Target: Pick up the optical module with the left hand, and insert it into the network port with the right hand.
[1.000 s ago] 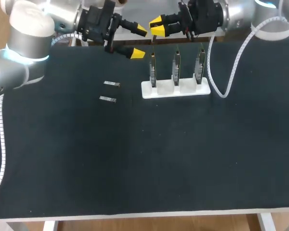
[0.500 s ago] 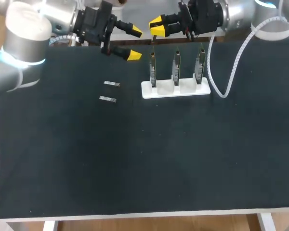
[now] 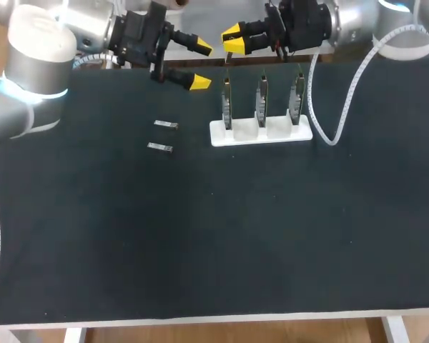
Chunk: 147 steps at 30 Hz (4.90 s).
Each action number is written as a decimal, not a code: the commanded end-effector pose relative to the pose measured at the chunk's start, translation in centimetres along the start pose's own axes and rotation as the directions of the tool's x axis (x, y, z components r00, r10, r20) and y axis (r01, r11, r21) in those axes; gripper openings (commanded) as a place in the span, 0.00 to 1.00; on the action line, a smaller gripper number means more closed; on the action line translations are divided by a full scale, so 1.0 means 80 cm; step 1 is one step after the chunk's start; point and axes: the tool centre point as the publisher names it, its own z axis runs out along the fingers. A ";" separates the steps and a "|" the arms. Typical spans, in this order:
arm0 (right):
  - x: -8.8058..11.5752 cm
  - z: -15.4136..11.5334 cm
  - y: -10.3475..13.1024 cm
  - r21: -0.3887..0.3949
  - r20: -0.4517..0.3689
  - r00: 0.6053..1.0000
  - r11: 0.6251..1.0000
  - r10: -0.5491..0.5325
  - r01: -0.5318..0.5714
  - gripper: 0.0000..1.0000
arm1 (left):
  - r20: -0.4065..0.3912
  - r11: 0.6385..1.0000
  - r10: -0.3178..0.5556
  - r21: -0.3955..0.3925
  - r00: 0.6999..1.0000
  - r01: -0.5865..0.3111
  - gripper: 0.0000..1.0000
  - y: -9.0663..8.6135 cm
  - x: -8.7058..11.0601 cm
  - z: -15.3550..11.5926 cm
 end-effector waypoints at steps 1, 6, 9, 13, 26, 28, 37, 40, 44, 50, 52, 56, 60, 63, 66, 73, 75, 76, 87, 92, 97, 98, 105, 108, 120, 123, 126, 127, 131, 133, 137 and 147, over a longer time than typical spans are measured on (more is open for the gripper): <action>-0.001 0.000 0.003 0.005 -0.002 1.000 1.000 -0.001 0.001 0.00 | -0.016 1.000 0.010 -0.002 1.000 -0.010 1.00 0.005 0.003 0.002; -0.001 0.000 0.003 0.005 -0.002 1.000 1.000 -0.001 0.001 0.00 | -0.049 1.000 0.012 -0.013 0.999 -0.013 1.00 0.009 0.004 -0.011; -0.001 0.000 0.003 0.005 -0.002 1.000 1.000 -0.001 0.001 0.00 | -0.063 1.000 0.008 -0.018 0.998 -0.009 1.00 0.008 0.007 -0.019; -0.001 0.000 0.003 0.005 -0.002 1.000 1.000 -0.001 0.001 0.00 | -0.086 1.000 -0.003 -0.027 0.996 0.000 1.00 0.008 0.012 -0.027; -0.001 0.000 0.003 0.005 -0.002 1.000 1.000 -0.001 0.001 0.00 | -0.063 0.999 0.004 -0.038 0.998 -0.006 1.00 0.015 0.017 -0.023; -0.001 0.000 0.003 0.005 -0.002 1.000 1.000 -0.001 0.001 0.00 | -0.063 0.999 0.004 -0.038 0.998 -0.006 1.00 0.015 0.017 -0.023; -0.001 0.000 0.003 0.005 -0.002 1.000 1.000 -0.001 0.001 0.00 | -0.063 0.999 0.004 -0.038 0.998 -0.006 1.00 0.015 0.017 -0.023; -0.001 0.000 0.003 0.006 -0.001 1.000 1.000 -0.001 0.001 0.00 | -0.063 0.999 0.004 -0.038 0.998 -0.006 1.00 0.015 0.017 -0.023; 0.002 0.002 0.007 0.003 0.006 1.000 1.000 0.004 -0.004 0.00 | -0.063 0.999 0.004 -0.038 0.998 -0.006 1.00 0.015 0.017 -0.023; 0.012 0.001 0.013 0.006 0.003 0.999 0.999 0.033 -0.033 0.00 | -0.063 0.999 0.004 -0.038 0.998 -0.006 1.00 0.015 0.017 -0.023; 0.014 -0.002 0.014 0.012 -0.001 0.999 0.999 0.040 -0.040 0.00 | -0.063 0.999 0.004 -0.038 0.998 -0.006 1.00 0.015 0.017 -0.023; 0.014 -0.003 0.015 0.009 -0.001 0.999 0.999 0.044 -0.044 0.00 | -0.063 0.999 0.004 -0.038 0.998 -0.006 1.00 0.015 0.017 -0.023; 0.016 0.004 0.017 -0.029 -0.005 0.998 0.998 0.061 -0.061 0.00 | -0.063 0.999 0.004 -0.038 0.998 -0.006 1.00 0.015 0.017 -0.023; 0.014 0.009 0.018 -0.069 -0.010 0.998 0.995 0.069 -0.070 0.00 | -0.063 0.999 0.004 -0.038 0.998 -0.006 1.00 0.015 0.017 -0.023; 0.012 0.008 0.017 -0.081 -0.017 0.997 0.994 0.072 -0.074 0.00 | -0.063 0.999 0.004 -0.038 0.998 -0.006 1.00 0.015 0.017 -0.023; 0.010 0.003 0.014 -0.111 -0.040 0.995 0.989 0.095 -0.099 0.00 | -0.063 0.999 0.004 -0.038 0.998 -0.006 1.00 0.015 0.017 -0.023; 0.012 0.006 0.015 -0.122 -0.042 0.994 0.987 0.102 -0.106 0.00 | -0.063 0.999 0.004 -0.038 0.998 -0.006 1.00 0.015 0.017 -0.023; 0.012 0.007 0.015 -0.125 -0.046 0.994 0.986 0.102 -0.107 0.00 | -0.063 0.999 0.004 -0.038 0.998 -0.006 1.00 0.015 0.017 -0.023; 0.021 0.005 0.020 -0.120 -0.065 0.990 0.983 0.129 -0.136 0.00 | -0.063 0.999 0.004 -0.038 0.998 -0.006 1.00 0.015 0.017 -0.023; 0.023 0.004 0.021 -0.118 -0.066 0.989 0.983 0.133 -0.140 0.00 | -0.063 0.999 0.004 -0.038 0.998 -0.006 1.00 0.015 0.017 -0.023; 0.028 0.005 0.023 -0.126 -0.063 0.987 0.980 0.146 -0.153 0.00 | -0.063 0.999 0.004 -0.038 0.998 -0.006 1.00 0.015 0.017 -0.023; 0.029 0.005 0.023 -0.126 -0.063 0.987 0.980 0.147 -0.154 0.00 | -0.063 0.999 0.004 -0.038 0.998 -0.006 1.00 0.015 0.017 -0.023; 0.032 0.003 0.020 -0.128 -0.066 0.987 0.979 0.149 -0.157 0.00 | -0.063 0.999 0.004 -0.038 0.998 -0.006 1.00 0.015 0.017 -0.023; 0.032 0.002 0.018 -0.127 -0.069 0.987 0.980 0.148 -0.156 0.00 | -0.063 0.999 0.004 -0.038 0.998 -0.006 1.00 0.015 0.017 -0.023; 0.035 0.008 0.015 -0.145 -0.085 0.985 0.976 0.151 -0.162 0.00 | -0.063 0.999 0.004 -0.038 0.998 -0.006 1.00 0.015 0.017 -0.023; 0.036 0.009 0.014 -0.147 -0.089 0.984 0.976 0.151 -0.163 0.00 | -0.063 0.999 0.004 -0.038 0.998 -0.006 1.00 0.015 0.017 -0.023; 0.036 0.009 0.012 -0.142 -0.093 0.985 0.977 0.147 -0.159 0.00 | -0.063 0.999 0.004 -0.038 0.998 -0.006 1.00 0.015 0.017 -0.023; 0.036 0.009 0.011 -0.141 -0.093 0.985 0.977 0.147 -0.159 0.00 | -0.063 0.999 0.004 -0.038 0.998 -0.006 1.00 0.015 0.017 -0.023; 0.038 0.008 0.009 -0.137 -0.096 0.984 0.977 0.149 -0.161 0.00 | -0.063 0.999 0.004 -0.038 0.998 -0.006 1.00 0.015 0.017 -0.023; 0.040 0.010 0.008 -0.138 -0.098 0.983 0.977 0.152 -0.165 0.00 | -0.063 0.999 0.004 -0.038 0.998 -0.006 1.00 0.015 0.017 -0.023; 0.043 0.012 0.007 -0.137 -0.094 0.983 0.976 0.160 -0.172 0.00 | -0.063 0.999 0.004 -0.038 0.998 -0.006 1.00 0.015 0.017 -0.023; 0.047 0.009 0.005 -0.122 -0.095 0.982 0.977 0.164 -0.175 0.00 | -0.063 0.999 0.004 -0.038 0.998 -0.006 1.00 0.015 0.017 -0.023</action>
